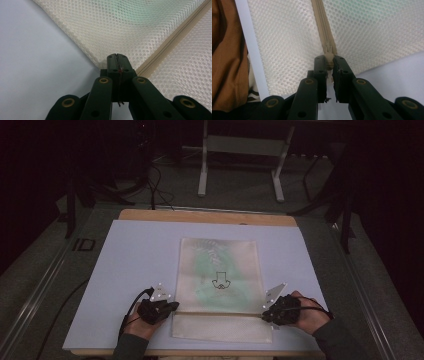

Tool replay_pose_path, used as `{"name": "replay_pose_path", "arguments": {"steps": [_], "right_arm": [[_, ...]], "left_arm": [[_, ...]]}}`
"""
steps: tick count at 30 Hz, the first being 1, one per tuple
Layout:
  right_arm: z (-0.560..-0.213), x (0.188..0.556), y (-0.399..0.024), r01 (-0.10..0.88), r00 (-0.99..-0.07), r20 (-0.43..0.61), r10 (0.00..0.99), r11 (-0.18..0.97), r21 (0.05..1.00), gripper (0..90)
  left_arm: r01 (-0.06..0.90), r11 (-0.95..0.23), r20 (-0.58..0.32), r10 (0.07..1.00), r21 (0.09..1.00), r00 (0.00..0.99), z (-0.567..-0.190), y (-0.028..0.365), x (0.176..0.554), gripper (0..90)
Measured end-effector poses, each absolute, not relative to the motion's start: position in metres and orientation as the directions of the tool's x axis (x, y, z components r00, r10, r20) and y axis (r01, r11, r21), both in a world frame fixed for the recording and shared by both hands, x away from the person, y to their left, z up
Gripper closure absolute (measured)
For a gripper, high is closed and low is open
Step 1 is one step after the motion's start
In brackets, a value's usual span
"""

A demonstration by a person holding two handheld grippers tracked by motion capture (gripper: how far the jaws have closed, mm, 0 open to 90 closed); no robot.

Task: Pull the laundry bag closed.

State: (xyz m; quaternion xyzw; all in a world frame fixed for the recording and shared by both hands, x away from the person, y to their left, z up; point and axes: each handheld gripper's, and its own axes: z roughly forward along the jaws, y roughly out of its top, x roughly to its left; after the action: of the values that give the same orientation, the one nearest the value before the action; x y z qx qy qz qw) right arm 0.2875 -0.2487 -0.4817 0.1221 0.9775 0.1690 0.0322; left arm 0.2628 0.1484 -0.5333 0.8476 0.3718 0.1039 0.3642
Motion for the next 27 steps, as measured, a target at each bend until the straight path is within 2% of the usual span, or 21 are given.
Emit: {"name": "replay_pose_path", "arguments": {"steps": [19, 20, 22, 24, 27], "right_arm": [[-0.488, 0.291, -0.260, 0.257, -0.961, -0.015, 0.276, 0.912, 0.320, 82.0], [-0.488, 0.291, -0.261, 0.260, -0.959, -0.031, 0.283, 0.915, 0.308, 89.4], [-0.491, 0.294, -0.268, 0.284, -0.944, -0.096, 0.316, 0.926, 0.250, 90.0], [-0.490, 0.293, -0.278, 0.305, -0.942, -0.052, 0.333, 0.909, 0.284, 89.8], [-0.487, 0.286, -0.286, 0.312, -0.939, -0.046, 0.341, 0.899, 0.308, 88.6]], "left_arm": [[0.555, -0.464, -0.090, 0.706, 0.691, 0.703, -0.533, 0.148, 0.263, 89.5], [0.557, -0.460, -0.095, 0.706, 0.691, 0.701, -0.533, 0.149, 0.263, 89.4], [0.559, -0.454, -0.099, 0.709, 0.694, 0.698, -0.533, 0.149, 0.262, 89.5], [0.557, -0.458, -0.094, 0.708, 0.692, 0.700, -0.533, 0.149, 0.262, 89.4], [0.558, -0.457, -0.094, 0.709, 0.693, 0.699, -0.533, 0.148, 0.262, 89.4]]}}
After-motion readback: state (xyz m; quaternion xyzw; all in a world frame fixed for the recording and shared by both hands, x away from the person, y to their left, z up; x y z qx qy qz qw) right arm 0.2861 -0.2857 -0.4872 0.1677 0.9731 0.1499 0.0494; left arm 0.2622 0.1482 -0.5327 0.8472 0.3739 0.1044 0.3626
